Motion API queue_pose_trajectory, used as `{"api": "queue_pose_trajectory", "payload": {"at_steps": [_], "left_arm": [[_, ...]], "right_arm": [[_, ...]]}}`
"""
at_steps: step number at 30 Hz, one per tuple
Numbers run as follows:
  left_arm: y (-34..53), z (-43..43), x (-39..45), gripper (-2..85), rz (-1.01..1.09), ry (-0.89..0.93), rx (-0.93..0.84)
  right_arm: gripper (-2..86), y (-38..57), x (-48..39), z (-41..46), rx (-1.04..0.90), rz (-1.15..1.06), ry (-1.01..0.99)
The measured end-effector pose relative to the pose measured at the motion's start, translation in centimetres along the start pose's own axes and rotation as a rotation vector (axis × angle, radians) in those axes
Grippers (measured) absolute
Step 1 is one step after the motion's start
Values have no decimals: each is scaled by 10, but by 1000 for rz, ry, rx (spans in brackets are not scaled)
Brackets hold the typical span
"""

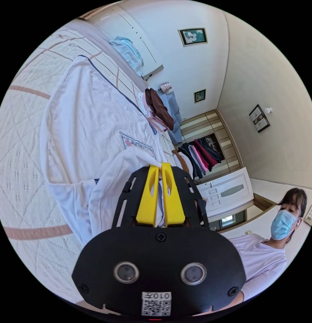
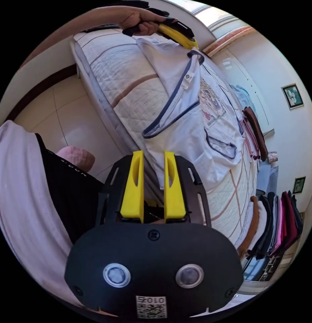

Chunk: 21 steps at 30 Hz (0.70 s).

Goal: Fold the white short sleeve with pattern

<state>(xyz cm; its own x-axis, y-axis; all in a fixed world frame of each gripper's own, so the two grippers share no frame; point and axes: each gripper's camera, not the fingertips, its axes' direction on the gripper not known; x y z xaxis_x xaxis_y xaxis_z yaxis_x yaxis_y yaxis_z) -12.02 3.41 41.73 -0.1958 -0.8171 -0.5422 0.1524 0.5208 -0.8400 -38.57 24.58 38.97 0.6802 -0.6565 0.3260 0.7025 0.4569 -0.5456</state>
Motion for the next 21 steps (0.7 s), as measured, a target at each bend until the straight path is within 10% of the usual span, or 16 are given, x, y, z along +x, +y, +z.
{"api": "queue_pose_trajectory", "payload": {"at_steps": [5, 21], "left_arm": [[2, 1, 10, 7, 10, -4, 0], [90, -39, 100, 8, 181, 25, 5]], "right_arm": [[41, -6, -5, 4, -10, -8, 108], [35, 147, 150, -80, 420, 247, -540]]}}
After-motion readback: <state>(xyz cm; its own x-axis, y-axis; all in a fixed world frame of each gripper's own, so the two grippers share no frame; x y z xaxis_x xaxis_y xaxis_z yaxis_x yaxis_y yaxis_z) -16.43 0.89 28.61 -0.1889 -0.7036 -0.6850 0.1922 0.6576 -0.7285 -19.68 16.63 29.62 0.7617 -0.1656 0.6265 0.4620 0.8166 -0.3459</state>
